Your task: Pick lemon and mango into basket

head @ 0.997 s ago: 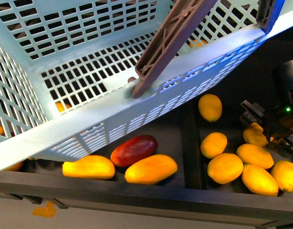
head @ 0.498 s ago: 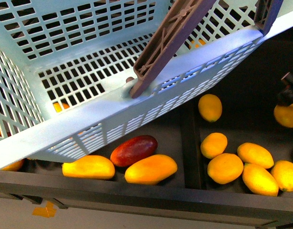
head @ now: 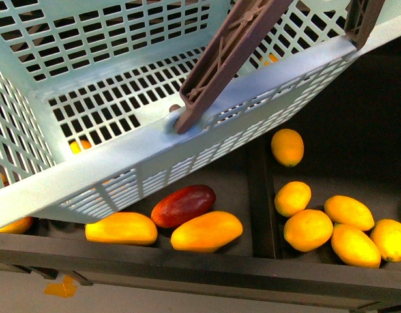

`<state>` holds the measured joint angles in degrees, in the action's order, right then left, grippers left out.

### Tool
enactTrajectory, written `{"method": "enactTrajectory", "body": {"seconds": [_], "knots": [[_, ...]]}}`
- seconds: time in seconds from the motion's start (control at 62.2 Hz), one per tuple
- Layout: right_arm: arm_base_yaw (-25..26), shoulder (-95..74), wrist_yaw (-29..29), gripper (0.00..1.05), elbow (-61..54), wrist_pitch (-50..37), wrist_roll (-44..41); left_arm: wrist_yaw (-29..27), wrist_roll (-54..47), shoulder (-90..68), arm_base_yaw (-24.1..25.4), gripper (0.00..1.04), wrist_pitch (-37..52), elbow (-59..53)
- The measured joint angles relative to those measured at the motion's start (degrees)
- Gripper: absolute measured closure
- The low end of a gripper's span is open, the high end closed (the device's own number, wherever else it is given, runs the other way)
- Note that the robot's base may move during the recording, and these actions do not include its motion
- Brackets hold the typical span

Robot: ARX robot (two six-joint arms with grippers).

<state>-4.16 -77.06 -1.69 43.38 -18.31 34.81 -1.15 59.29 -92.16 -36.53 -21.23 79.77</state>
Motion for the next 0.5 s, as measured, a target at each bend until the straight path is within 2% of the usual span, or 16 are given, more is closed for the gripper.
{"method": "enactTrajectory", "body": {"seconds": [0.289,0.498], "knots": [[-13.5,0.1,-2.2,0.45,2.7,1.4,-0.2,0.1,0.0,0.0,0.0,0.78,0.0,0.0],[-17.9,-4.2,-3.6,0.45,4.8,1.2,-0.2,0.1,0.0,0.0,0.0,0.78,0.0,0.0]]}}
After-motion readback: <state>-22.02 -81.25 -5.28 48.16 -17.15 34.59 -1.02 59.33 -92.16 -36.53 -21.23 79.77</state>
